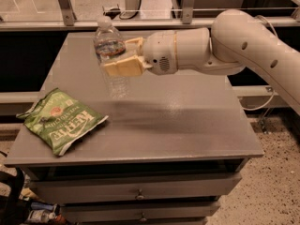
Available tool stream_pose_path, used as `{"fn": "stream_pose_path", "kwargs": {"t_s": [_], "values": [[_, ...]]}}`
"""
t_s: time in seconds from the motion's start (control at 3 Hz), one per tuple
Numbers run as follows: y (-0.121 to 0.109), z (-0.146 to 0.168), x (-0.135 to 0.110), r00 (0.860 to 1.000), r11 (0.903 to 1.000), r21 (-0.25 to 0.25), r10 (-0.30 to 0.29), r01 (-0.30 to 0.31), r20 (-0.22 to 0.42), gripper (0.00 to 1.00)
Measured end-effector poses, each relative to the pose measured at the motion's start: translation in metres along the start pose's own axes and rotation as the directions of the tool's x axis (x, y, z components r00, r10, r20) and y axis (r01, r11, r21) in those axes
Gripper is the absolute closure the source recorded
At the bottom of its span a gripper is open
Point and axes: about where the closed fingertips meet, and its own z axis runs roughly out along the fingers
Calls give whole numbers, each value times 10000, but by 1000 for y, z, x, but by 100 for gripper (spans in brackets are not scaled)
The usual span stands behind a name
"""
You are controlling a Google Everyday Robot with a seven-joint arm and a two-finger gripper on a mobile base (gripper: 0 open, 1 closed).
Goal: Move water bottle near green jalapeno chip bag
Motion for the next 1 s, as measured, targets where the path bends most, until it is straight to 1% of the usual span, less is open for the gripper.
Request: {"fn": "stream_pose_path", "kwargs": {"t_s": [0.33,0.67,1.0], "values": [[45,1,25,9995,10000,-94,32,-29,315,100],[60,1,37,9984,10000,-47,73,-71,557,100],[68,0,49,9975,9997,146,186,-197,685,100]]}}
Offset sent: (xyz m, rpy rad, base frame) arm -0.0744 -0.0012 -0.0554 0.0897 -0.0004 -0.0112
